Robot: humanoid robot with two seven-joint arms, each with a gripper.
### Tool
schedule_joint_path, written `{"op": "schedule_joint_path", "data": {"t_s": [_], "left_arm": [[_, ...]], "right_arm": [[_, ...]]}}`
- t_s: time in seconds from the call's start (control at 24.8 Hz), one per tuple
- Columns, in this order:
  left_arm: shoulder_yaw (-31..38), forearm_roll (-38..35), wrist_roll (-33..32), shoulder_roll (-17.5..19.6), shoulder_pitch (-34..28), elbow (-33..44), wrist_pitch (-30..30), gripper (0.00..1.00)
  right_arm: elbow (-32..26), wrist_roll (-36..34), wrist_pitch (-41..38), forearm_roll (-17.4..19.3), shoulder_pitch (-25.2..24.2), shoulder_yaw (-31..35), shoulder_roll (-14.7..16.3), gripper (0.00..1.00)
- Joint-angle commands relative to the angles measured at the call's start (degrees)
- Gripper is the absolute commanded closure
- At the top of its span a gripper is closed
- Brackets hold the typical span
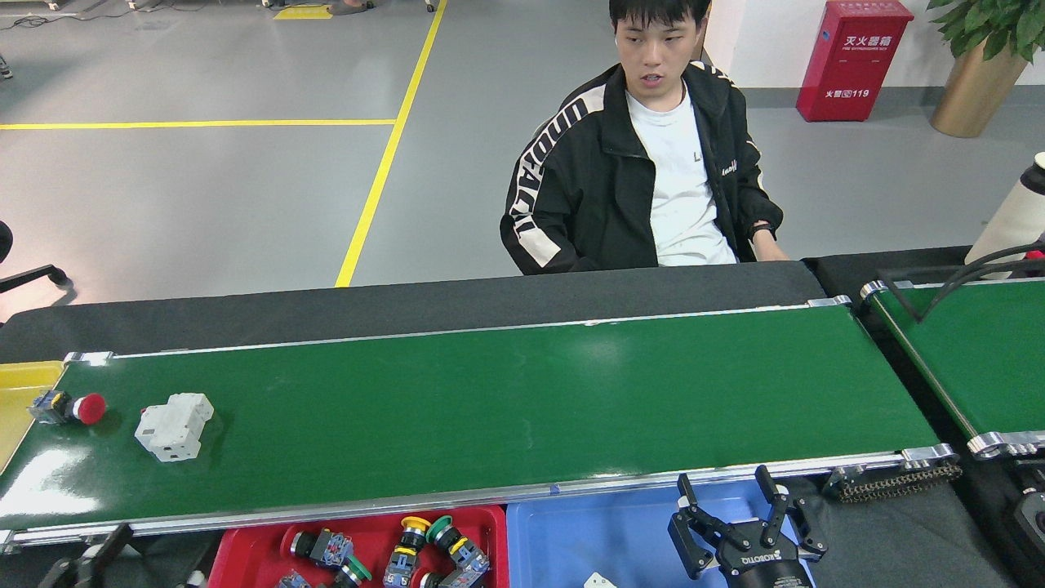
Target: Pick switch part from conveyor to tray
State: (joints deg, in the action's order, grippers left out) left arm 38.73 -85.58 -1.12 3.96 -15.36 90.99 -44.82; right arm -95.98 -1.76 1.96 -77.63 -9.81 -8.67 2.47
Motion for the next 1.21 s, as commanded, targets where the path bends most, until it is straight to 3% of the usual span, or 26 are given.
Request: {"op": "schedule_joint_path", "data": {"t_s": [0.0,0.12,0.24,0.44,0.57,0.77,0.97,1.09,1.13,1.17], "left_arm": [[0.7,0.4,-0.7,0.3,0.1,-1.0,-0.2,0.00],[0.8,0.4,-0.7,0.6,1.3,-2.9,2.7,0.00],[0.5,0.2,-3.2,2.5,7.6,-7.1,7.0,0.00],[-1.6,-0.1,-4.0,10.8,18.3,-23.3,13.9,0.00],[-3.8,0.2,-2.8,14.3,22.6,-30.5,15.4,0.00],[-1.6,1.6,-1.9,16.5,22.4,-33.4,15.6,0.00],[-0.6,2.3,-1.9,19.0,21.9,-35.9,16.9,0.01],[-2.7,1.9,-0.1,22.8,22.1,-41.2,18.4,0.22],[-4.9,1.9,1.6,23.9,22.6,-43.8,18.5,0.51],[-7.2,2.1,2.7,25.0,23.4,-46.2,18.6,0.90]], "right_arm": [[-0.5,-0.2,0.3,0.2,0.8,1.3,0.2,0.00],[-0.2,-0.3,0.1,0.2,1.0,4.2,0.1,0.00],[1.4,-0.3,0.1,0.2,1.4,6.5,0.2,0.00],[1.9,-0.4,-0.1,0.4,1.2,9.5,0.3,0.00],[2.1,-0.4,-0.1,3.3,1.1,10.6,0.7,0.00],[2.1,-0.4,-2.1,9.5,4.4,10.8,2.8,0.00],[2.5,-0.4,-6.3,10.2,4.5,10.8,2.7,0.00],[2.6,-0.7,-6.9,11.4,5.2,11.2,2.8,0.00],[2.7,-1.0,-6.9,12.0,5.2,11.5,2.9,0.00],[2.8,-1.0,-6.9,12.0,5.2,11.7,3.0,0.00]]}}
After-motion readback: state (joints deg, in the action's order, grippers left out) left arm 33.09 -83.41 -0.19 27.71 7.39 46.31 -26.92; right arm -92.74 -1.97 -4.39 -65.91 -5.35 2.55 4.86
